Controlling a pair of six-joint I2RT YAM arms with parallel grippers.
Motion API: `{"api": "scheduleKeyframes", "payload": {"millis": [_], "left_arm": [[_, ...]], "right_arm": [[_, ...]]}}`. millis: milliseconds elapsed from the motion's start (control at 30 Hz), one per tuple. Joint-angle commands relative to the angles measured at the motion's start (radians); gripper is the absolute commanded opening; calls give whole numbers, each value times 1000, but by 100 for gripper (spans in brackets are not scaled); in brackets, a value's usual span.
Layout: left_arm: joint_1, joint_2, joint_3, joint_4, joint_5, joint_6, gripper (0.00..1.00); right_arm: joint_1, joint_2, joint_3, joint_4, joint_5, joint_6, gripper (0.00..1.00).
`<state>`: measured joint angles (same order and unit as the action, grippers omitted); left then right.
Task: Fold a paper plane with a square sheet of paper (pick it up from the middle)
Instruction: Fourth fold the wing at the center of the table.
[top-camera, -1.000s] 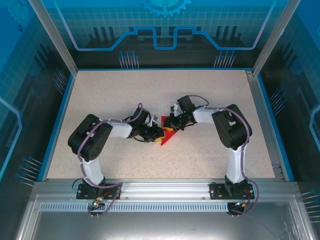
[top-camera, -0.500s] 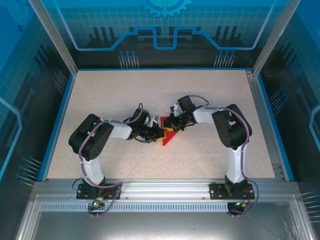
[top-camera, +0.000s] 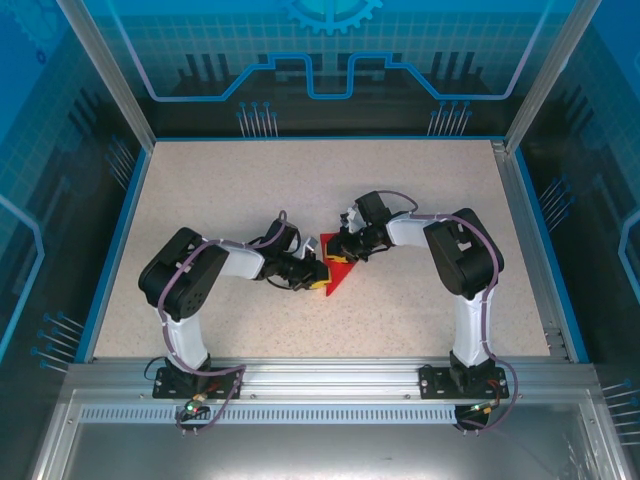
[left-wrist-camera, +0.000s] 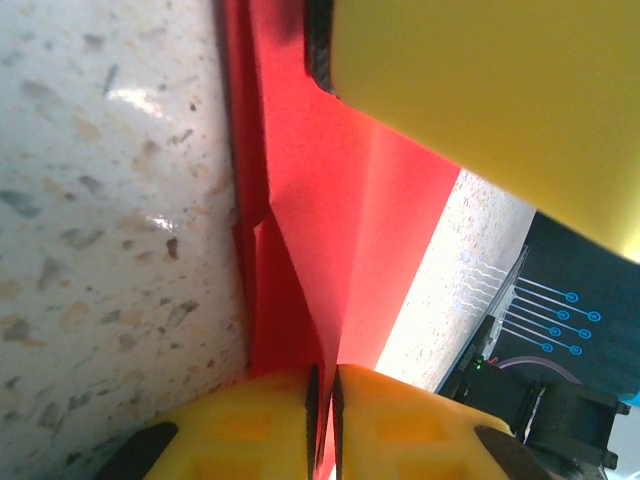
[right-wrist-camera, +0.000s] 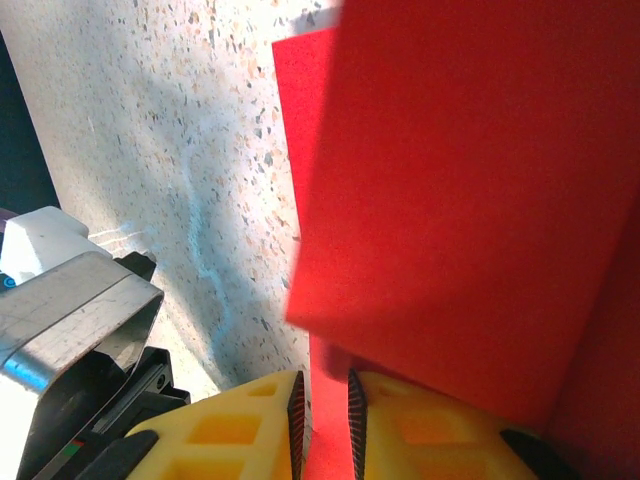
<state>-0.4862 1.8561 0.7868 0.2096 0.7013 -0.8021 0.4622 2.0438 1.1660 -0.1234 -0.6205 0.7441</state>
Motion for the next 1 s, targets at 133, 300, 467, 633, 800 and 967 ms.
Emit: {"api": "scheduleKeyframes", "payload": {"millis": [133,300,467,633,800,967], "left_arm": [[-16,-37,-26,-14,33,11,16],[-26,-39,-37,-37,-8,9,10],[-26,-29,-62,-66,-50,-2,2],[-30,-13,-69,-81,-40,18,2],[-34,-7,-53,-117,-33,44,5],[-34,-35,-64,-118,-29,46,15]], "right_arm": [[-11,49,-38,-70,31,-20,22],[-13,46,-49,-54,24,-14,23],[-16,29,-39,-53,18,-9,23],[-21,21,-18,-53,5,-2,24],[-20,19,-14,-64,5,-3,24],[-21,30,-27,-56,4,-7,24]]}}
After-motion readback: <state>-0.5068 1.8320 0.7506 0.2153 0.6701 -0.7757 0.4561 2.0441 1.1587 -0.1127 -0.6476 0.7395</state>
